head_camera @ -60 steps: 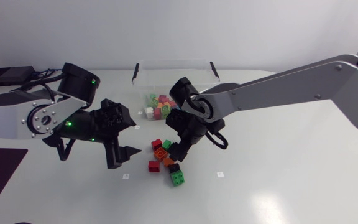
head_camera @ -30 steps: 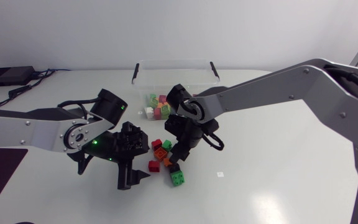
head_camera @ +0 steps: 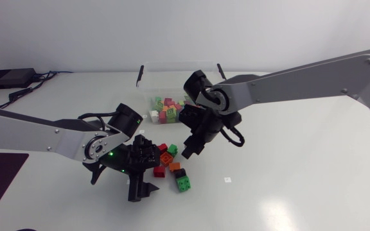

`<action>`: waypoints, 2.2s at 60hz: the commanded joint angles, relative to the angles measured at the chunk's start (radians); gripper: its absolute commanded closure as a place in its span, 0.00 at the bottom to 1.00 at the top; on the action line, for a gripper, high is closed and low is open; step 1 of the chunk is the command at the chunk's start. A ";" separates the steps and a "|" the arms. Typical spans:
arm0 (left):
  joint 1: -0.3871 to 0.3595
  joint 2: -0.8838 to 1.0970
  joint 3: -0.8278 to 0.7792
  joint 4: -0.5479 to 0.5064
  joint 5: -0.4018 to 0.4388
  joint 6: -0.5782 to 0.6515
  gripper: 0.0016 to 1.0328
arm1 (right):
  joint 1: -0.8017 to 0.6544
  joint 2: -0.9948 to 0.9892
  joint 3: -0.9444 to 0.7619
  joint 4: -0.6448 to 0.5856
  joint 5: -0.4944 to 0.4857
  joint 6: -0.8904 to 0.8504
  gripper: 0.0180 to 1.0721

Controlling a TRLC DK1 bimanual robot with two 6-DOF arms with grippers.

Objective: Place the duplo bricks in the container

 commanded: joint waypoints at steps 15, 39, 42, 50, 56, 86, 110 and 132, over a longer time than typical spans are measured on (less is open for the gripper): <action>-0.013 0.081 0.032 0.030 0.008 0.018 0.17 | -0.061 -0.179 -0.007 -0.061 -0.024 -0.009 0.73; -0.025 0.082 0.043 0.027 0.010 -0.010 0.83 | -0.132 -0.209 0.099 -0.018 -0.067 0.014 0.73; -0.025 0.070 0.038 0.022 0.010 -0.013 0.83 | -0.139 -0.206 0.111 -0.004 -0.079 0.023 0.73; -0.019 0.013 0.029 -0.010 0.010 -0.013 0.83 | -0.158 -0.182 0.156 0.035 -0.090 0.034 0.73; -0.011 -0.037 0.026 -0.034 0.010 -0.014 0.83 | -0.170 -0.147 0.208 0.054 -0.097 0.043 0.73; 0.026 -0.218 0.078 -0.159 0.008 -0.013 0.83 | -0.202 0.100 0.509 0.083 -0.111 0.082 0.73; 0.073 -0.229 0.213 -0.185 0.010 -0.069 0.83 | -0.233 0.263 0.687 0.074 -0.110 0.102 0.48; 0.126 -0.109 0.412 -0.091 0.010 -0.252 0.83 | -0.244 0.103 0.555 0.069 -0.111 0.097 0.07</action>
